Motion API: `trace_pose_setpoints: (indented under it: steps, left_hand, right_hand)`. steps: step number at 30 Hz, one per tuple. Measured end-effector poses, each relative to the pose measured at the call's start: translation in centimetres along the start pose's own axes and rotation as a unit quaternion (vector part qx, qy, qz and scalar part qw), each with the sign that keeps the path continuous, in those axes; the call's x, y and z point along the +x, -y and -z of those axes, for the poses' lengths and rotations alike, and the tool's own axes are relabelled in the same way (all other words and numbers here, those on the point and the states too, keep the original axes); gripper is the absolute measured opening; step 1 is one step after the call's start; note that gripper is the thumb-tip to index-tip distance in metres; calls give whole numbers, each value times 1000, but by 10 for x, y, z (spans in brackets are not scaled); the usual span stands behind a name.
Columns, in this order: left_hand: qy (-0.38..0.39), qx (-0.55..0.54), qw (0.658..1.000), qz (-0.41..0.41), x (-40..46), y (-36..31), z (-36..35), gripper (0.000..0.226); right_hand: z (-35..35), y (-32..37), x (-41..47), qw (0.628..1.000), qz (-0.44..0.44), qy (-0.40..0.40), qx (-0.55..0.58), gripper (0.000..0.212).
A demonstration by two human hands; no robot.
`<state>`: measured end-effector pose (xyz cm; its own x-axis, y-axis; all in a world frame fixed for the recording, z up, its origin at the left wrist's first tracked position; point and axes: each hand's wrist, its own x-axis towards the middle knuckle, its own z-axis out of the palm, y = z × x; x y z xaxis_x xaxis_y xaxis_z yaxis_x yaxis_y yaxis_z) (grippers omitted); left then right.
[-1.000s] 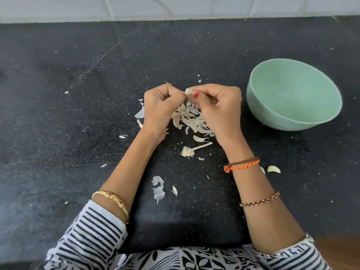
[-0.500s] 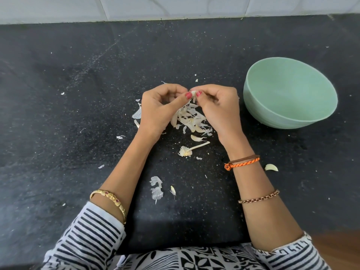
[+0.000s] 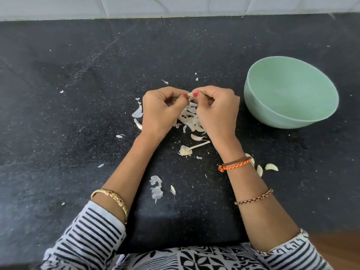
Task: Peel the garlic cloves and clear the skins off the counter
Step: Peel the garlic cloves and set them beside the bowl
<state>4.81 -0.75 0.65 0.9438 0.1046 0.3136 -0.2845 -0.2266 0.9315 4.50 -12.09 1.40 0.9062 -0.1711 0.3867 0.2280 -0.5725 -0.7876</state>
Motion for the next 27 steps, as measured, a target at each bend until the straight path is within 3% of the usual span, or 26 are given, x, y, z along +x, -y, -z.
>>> trace_pose_setpoints:
  steps: [5,9,15,19,21,24,27]
  left_hand:
    - [-32,-26,998,37,-2,-3,-5,18]
    - [-62,-84,991,82,-1,-6,-5,15]
    - [-64,-140,977,149,3,-8,-6,26]
    - [-45,-147,976,153,1,-7,-8,18]
    - [-37,-127,982,134,0,-7,-8,27]
    - [-32,-96,989,110,-1,-6,-6,29]
    - [-39,-73,993,88,0,-1,-4,33]
  right_hand:
    - [-2,0,-1,999,21,-25,21,14]
    - [0,0,1,993,-10,4,116,15]
    - [4,13,0,949,-80,28,304,22]
    - [5,13,0,915,-163,59,364,20]
    - [5,12,1,919,-188,65,342,20]
    - [2,12,-1,962,-141,48,229,14]
    - [2,12,-2,970,-121,29,207,9]
